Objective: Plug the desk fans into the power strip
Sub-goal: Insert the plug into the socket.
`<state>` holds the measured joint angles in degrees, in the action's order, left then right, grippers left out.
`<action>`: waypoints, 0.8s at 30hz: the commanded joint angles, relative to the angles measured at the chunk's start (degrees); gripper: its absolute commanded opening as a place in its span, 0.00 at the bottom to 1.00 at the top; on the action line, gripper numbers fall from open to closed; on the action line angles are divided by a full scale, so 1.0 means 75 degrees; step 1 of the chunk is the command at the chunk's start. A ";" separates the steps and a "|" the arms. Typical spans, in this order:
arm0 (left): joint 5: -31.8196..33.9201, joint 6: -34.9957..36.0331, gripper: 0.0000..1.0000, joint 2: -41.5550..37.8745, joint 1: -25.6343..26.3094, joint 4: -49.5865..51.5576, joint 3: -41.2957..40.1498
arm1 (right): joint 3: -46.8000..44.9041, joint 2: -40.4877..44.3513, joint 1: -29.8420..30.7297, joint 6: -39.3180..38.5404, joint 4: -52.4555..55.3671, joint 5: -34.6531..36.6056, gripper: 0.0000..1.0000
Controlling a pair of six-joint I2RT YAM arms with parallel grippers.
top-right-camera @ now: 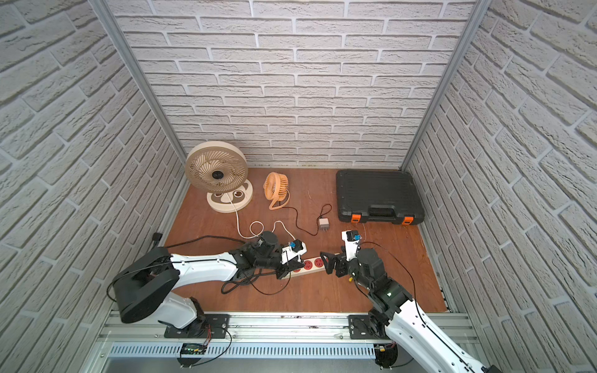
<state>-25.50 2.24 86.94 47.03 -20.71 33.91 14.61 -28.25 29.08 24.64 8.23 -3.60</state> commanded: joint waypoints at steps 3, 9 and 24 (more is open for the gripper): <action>0.0059 0.0244 0.00 0.0022 -0.0058 -0.0724 -0.0312 | -0.0132 0.0177 -0.0022 -0.0039 -0.0452 -0.0042 0.99; 0.0127 0.0218 0.00 0.0311 -0.0060 -0.1061 -0.0505 | -0.0132 0.0188 -0.0026 -0.0042 -0.0506 -0.0091 1.00; 0.0323 -0.0108 0.00 0.0039 -0.0149 -0.1764 -0.1054 | -0.0132 0.0055 -0.0021 -0.0046 -0.0636 -0.0222 1.00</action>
<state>-24.01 2.11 88.42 46.39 -33.85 27.46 14.37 -27.77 29.08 24.67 6.59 -4.82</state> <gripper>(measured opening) 0.167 0.998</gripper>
